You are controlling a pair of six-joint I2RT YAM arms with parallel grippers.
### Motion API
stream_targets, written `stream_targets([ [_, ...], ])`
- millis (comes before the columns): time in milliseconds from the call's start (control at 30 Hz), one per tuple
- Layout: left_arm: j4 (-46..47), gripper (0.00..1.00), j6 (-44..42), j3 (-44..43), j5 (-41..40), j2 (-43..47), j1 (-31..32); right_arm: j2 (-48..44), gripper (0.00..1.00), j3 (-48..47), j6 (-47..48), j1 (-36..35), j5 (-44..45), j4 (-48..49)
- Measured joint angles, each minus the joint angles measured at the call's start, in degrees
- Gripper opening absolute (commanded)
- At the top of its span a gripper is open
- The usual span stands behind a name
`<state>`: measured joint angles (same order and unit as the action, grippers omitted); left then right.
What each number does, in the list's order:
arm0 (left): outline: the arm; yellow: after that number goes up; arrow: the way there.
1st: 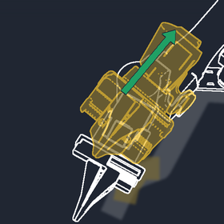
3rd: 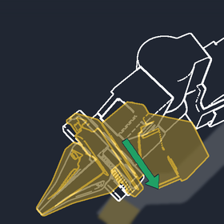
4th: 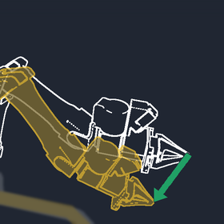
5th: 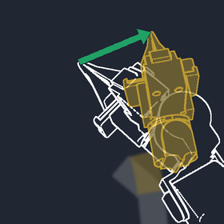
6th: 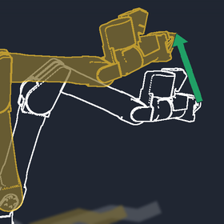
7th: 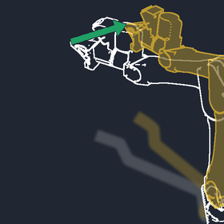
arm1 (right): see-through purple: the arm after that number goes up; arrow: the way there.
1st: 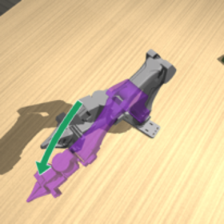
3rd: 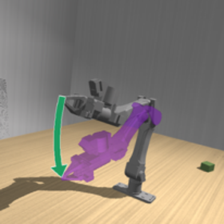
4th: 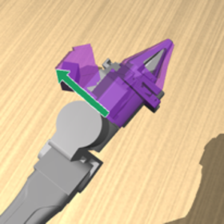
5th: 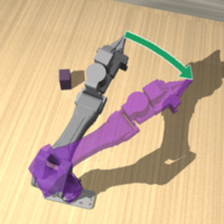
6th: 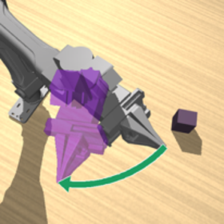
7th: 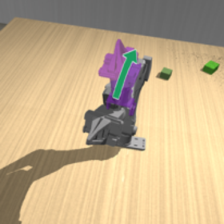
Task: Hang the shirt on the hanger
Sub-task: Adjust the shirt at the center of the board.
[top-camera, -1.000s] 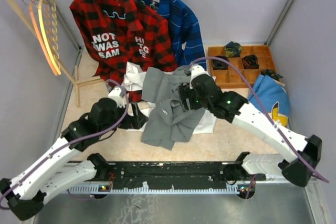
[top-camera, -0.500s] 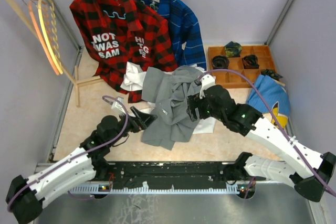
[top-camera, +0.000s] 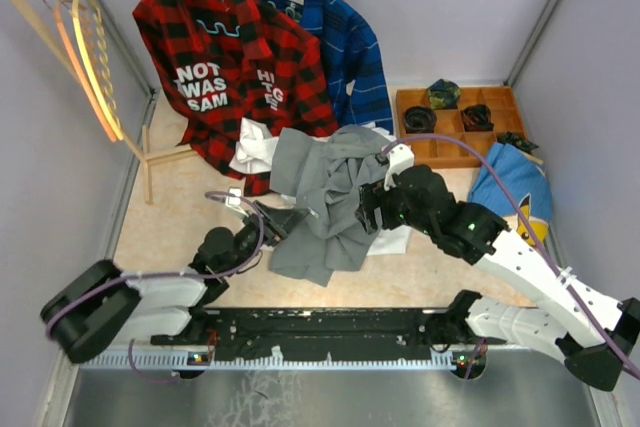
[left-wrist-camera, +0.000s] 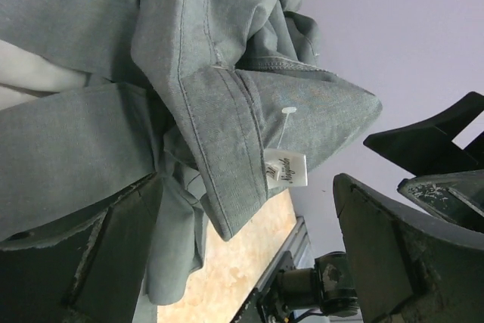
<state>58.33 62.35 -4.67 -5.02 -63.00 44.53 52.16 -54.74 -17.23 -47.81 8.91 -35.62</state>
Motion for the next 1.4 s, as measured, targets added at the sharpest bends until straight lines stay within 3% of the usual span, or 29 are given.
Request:
stream_targets([
  [200,21.51,0.92,3.41,-0.09,0.81,-18.51,-0.17,-0.87,0.76,0.02,-0.83,0.00,-0.26,-0.09],
  [400,27.43,0.87,6.23,-3.93,3.82,-32.13,-0.83,-2.19,0.76,0.44,-1.05,0.00,-0.55,-0.57],
  [933,28.65,0.71,4.87,-6.88,7.02,-27.61,-3.19,-3.41,0.76,1.92,-1.57,0.00,-1.42,-1.27],
  [1100,28.74,0.55,4.68,-6.91,7.80,-25.40,-3.61,-3.43,0.77,2.73,-2.05,0.00,-1.57,-1.29],
  [1267,28.72,0.12,5.14,-7.80,9.70,-25.75,-4.90,-3.48,0.77,3.06,-2.34,0.00,-1.73,-1.33],
  [1333,28.76,0.02,5.44,-8.20,11.32,-25.75,-6.05,-3.67,0.77,3.06,-2.38,0.00,-1.66,-1.46],
  [1400,28.70,0.00,6.32,-8.37,13.77,-25.38,-8.20,-4.31,0.77,3.06,-2.38,0.00,-1.44,-1.99],
])
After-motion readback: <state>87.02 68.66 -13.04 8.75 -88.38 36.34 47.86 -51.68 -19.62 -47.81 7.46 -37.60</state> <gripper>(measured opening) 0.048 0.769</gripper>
